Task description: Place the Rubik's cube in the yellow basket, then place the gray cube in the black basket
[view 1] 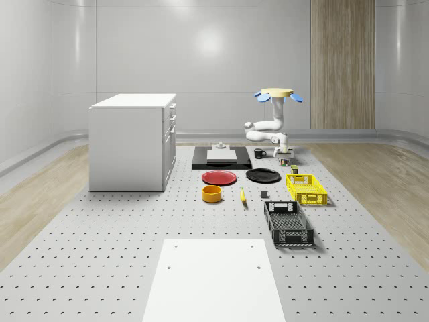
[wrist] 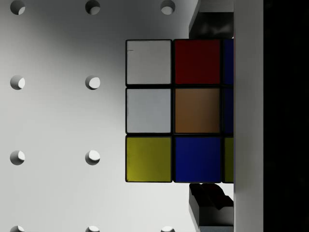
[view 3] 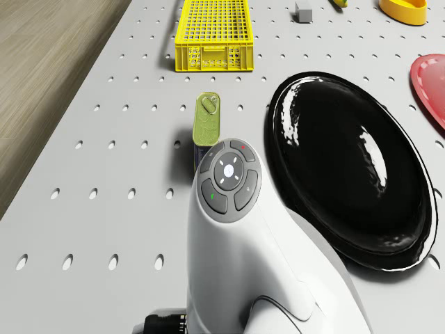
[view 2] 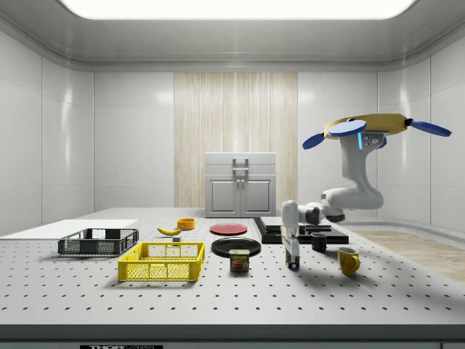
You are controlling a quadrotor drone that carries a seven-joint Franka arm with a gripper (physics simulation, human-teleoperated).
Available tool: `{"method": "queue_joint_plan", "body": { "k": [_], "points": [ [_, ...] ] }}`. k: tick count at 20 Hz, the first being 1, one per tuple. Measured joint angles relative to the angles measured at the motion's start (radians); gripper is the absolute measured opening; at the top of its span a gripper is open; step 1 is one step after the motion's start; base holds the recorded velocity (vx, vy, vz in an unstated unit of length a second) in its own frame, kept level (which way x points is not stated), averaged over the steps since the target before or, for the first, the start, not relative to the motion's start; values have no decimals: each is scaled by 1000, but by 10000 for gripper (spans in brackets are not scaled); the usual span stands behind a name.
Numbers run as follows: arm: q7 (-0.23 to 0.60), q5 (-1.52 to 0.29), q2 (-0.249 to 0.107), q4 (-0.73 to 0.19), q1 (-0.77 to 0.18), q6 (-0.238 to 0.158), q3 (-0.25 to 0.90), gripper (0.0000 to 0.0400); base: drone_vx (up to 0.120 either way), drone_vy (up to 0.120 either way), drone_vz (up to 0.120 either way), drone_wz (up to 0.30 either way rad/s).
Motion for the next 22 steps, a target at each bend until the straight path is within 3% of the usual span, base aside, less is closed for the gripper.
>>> {"method": "queue_joint_plan", "body": {
  "k": [16, 22],
  "points": [
    [9, 15, -30, 3, -12, 28, 5, 351, 0, 0, 0, 0],
    [17, 65, -39, -9, -14, 16, 55, 350, 0, 0, 20, 0]
  ]
}}
